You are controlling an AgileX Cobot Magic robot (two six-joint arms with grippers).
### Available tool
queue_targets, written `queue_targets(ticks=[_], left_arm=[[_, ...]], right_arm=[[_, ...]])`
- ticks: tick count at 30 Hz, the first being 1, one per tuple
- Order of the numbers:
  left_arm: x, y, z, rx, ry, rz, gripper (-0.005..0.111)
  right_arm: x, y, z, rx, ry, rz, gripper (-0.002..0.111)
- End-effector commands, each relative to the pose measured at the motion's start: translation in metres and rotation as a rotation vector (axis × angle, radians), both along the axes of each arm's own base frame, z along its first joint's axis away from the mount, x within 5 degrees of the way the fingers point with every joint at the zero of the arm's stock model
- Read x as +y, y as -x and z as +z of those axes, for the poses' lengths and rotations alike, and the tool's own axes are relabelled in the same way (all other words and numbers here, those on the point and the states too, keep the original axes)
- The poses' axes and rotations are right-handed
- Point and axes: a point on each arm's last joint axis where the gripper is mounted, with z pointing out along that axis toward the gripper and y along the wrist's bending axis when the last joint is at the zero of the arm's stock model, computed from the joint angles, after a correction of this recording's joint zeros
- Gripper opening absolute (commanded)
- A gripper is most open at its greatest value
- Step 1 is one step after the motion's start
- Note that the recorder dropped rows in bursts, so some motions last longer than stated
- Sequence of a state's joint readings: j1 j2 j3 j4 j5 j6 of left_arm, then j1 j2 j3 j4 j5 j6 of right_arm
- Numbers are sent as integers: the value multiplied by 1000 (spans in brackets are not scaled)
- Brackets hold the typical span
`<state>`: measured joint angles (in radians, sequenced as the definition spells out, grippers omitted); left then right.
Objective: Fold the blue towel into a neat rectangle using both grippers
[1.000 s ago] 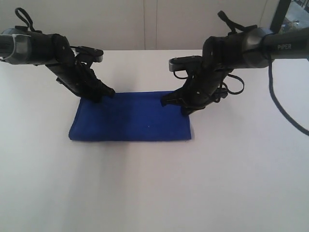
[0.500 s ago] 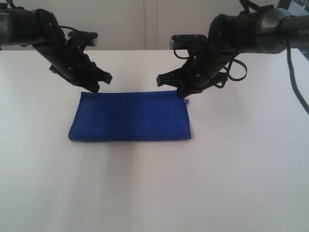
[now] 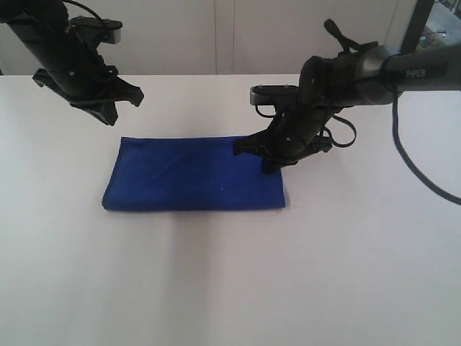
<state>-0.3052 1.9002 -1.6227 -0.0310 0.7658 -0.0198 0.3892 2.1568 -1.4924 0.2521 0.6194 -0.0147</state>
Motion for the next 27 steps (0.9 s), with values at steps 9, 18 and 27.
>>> queue_targets(ticks=[9, 18, 27], left_arm=[[13, 6, 7, 10, -91, 31, 0], [25, 4, 7, 24, -87, 81, 0], [32, 2, 7, 34, -86, 106, 0]], right_arm=[[-17, -2, -17, 65, 98, -23, 0], [-37, -8, -18, 66, 146, -48, 0], [-46, -10, -18, 65, 160, -60, 0]])
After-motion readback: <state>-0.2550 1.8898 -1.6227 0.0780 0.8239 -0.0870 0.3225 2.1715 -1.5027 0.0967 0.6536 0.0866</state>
